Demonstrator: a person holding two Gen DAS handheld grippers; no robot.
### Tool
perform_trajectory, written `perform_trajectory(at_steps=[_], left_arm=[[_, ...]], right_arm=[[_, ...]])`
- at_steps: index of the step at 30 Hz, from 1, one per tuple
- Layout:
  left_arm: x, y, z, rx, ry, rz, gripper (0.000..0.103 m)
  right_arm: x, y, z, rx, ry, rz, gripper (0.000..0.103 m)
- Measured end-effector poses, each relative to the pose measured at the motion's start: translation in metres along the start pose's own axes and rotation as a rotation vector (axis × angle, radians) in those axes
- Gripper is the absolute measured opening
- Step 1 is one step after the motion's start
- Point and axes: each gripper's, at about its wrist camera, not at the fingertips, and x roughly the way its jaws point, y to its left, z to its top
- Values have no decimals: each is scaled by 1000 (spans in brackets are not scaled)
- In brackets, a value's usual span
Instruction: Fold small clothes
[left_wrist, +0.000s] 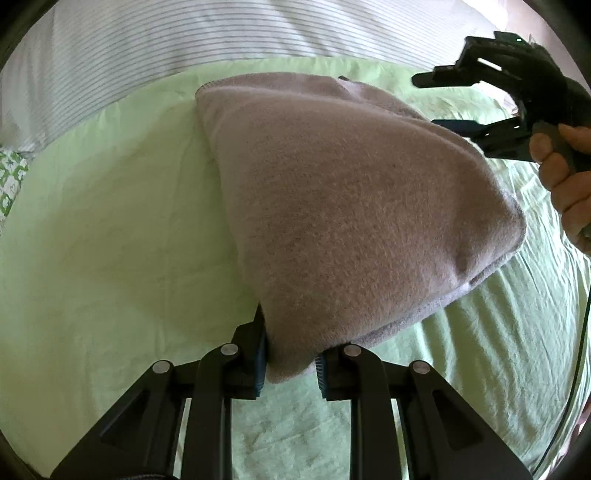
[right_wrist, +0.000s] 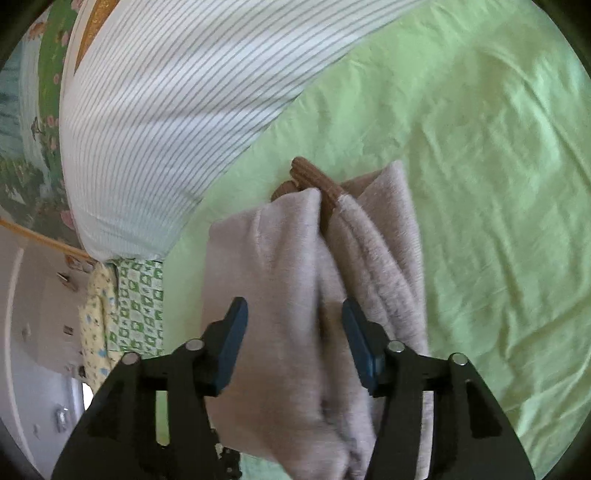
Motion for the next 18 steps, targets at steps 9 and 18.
perform_trajectory(at_steps=[9,18], left_arm=[[6,-3,4,26,13,37,20],[-5,-27,8,73,-14,-1,19]], right_arm=[[40,36,-14,-219,104,-217,11],[-17,49,5,-352,-10,-314,8]])
